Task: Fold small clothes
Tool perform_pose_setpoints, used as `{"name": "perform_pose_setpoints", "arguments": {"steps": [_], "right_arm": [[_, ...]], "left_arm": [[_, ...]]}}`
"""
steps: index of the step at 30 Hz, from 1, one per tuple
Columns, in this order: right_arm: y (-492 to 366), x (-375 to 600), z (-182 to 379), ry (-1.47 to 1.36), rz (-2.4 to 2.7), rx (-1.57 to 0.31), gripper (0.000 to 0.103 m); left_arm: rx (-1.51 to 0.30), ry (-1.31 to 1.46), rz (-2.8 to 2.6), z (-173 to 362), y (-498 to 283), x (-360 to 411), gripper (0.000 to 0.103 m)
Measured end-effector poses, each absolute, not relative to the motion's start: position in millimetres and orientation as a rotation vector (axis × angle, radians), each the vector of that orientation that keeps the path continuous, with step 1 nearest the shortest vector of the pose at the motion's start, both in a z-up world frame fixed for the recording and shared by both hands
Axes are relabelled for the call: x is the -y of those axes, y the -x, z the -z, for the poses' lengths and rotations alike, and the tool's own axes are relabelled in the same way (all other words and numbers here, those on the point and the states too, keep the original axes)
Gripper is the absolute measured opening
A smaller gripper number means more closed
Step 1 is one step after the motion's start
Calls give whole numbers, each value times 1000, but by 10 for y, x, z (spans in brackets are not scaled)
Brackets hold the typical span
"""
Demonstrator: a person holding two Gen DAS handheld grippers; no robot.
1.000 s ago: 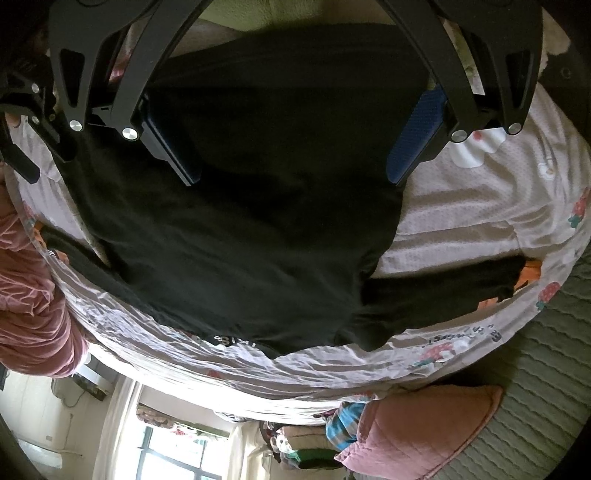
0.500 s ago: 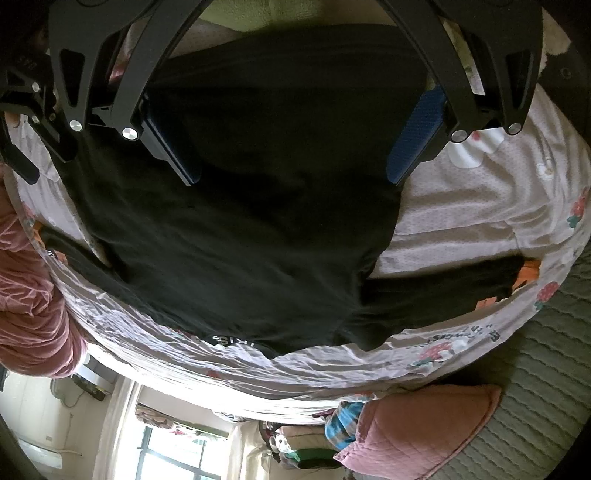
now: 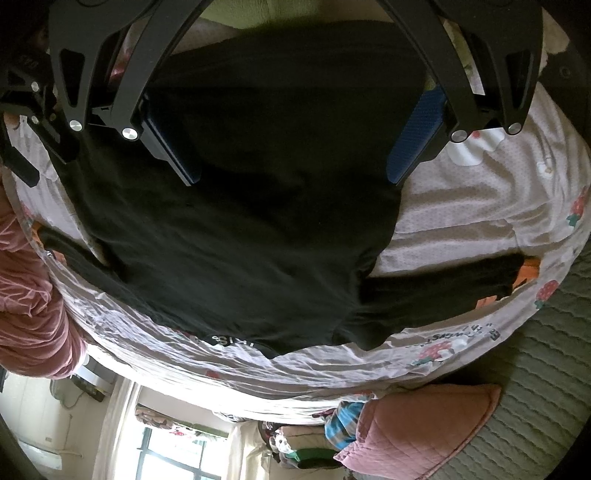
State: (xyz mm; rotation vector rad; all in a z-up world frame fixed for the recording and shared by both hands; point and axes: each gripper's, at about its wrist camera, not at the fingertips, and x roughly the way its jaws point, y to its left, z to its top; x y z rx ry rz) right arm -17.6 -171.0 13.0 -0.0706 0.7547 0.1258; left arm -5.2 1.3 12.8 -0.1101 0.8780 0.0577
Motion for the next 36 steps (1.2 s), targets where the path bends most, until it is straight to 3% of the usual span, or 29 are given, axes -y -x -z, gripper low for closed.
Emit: {"name": "perform_pose_setpoints", "arguments": {"steps": [36], "right_arm": [[-603,1591,-368,7,-203,-703,99]], "left_arm": [[-905,182,-52,-206,-639,-153,94]]}}
